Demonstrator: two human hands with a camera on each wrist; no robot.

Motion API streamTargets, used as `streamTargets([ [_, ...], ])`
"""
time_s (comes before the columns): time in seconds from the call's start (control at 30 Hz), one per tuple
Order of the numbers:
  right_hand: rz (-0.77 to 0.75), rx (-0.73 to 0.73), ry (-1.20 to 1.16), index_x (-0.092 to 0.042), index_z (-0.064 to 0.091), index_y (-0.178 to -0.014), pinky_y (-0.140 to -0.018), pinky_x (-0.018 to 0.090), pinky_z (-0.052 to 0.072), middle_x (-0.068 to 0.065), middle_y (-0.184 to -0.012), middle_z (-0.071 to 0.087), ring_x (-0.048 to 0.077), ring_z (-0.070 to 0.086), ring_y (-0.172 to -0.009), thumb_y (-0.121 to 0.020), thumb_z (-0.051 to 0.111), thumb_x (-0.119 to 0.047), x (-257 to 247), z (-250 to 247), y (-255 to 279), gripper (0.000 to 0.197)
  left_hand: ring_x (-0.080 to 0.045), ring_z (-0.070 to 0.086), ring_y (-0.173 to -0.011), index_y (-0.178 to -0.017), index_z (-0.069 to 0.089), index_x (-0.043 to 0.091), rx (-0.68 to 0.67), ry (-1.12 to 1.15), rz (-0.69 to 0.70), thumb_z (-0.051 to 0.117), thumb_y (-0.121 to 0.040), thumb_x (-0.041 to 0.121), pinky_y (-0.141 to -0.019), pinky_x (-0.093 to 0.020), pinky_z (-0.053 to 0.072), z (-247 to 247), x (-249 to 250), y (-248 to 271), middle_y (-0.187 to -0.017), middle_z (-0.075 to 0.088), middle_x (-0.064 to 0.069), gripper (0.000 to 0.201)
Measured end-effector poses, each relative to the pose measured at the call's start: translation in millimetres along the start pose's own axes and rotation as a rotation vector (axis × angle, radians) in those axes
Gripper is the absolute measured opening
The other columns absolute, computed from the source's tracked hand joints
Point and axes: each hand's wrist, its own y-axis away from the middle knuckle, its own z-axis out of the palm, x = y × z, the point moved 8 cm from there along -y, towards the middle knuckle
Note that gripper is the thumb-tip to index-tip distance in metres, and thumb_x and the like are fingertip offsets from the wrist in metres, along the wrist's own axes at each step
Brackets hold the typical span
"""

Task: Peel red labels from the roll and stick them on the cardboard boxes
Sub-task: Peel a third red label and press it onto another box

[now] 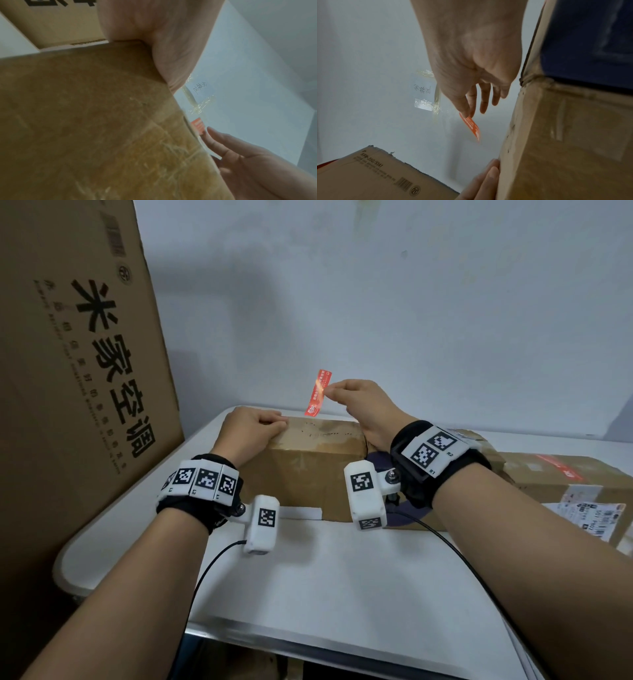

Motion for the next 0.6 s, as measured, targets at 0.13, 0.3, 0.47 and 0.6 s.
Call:
streamTargets([
  [0.13,0.029,-0.035,-0.067,-0.010,0.068,-0.084,-0.095,0.031,0.052,0.005,-0.094,0.063,0.015,0.056,-0.090,-0.090,0.063,-0.011,-2.9,17.5,-1.6,0.008,-0.013,0.059,-0.115,-0.103,0.075,0.029,0.022,-0.118,0.025,0.062,-0.087,0.040,-0.107,-0.039,0.039,-0.4,3.2,-0.8,-0.116,0.070,0.011,0.023],
  [0.3,0.128,-0.015,-0.023,-0.004,0.061,-0.085,-0.079,0.032,0.051,0.016,-0.083,0.056,0.023,0.053,-0.075,-0.083,0.067,-0.007,14.0,41.0,-3.2,0.007,-0.017,0.065,-0.104,-0.098,0.075,0.028,-0.014,-0.216,0.117,0.060,-0.088,0.032,-0.097,-0.036,0.046,2.2,8.9,-0.4,-0.105,0.075,0.005,0.019],
  [0.47,0.125,0.051,0.106,-0.007,0.063,-0.076,-0.084,0.046,0.055,0.014,-0.076,0.063,0.027,0.063,-0.077,-0.068,0.072,-0.017,24.8,45.2,-6.3,0.016,-0.016,0.065,-0.094,-0.099,0.075,0.022,-0.044,-0.163,0.225,0.060,-0.089,0.017,-0.083,-0.028,0.047,0.2,13.2,6.6,-0.099,0.075,0.001,0.019],
  [0.6,0.136,0.047,0.083,-0.004,0.064,-0.086,-0.088,0.052,0.054,0.018,-0.083,0.066,0.030,0.066,-0.081,-0.071,0.071,-0.012,24.8,40.3,-7.8,0.019,-0.013,0.064,-0.090,-0.098,0.069,0.022,-0.018,-0.126,0.302,0.059,-0.089,0.015,-0.075,-0.018,0.046,-4.0,21.5,9.6,-0.095,0.072,0.003,0.015],
])
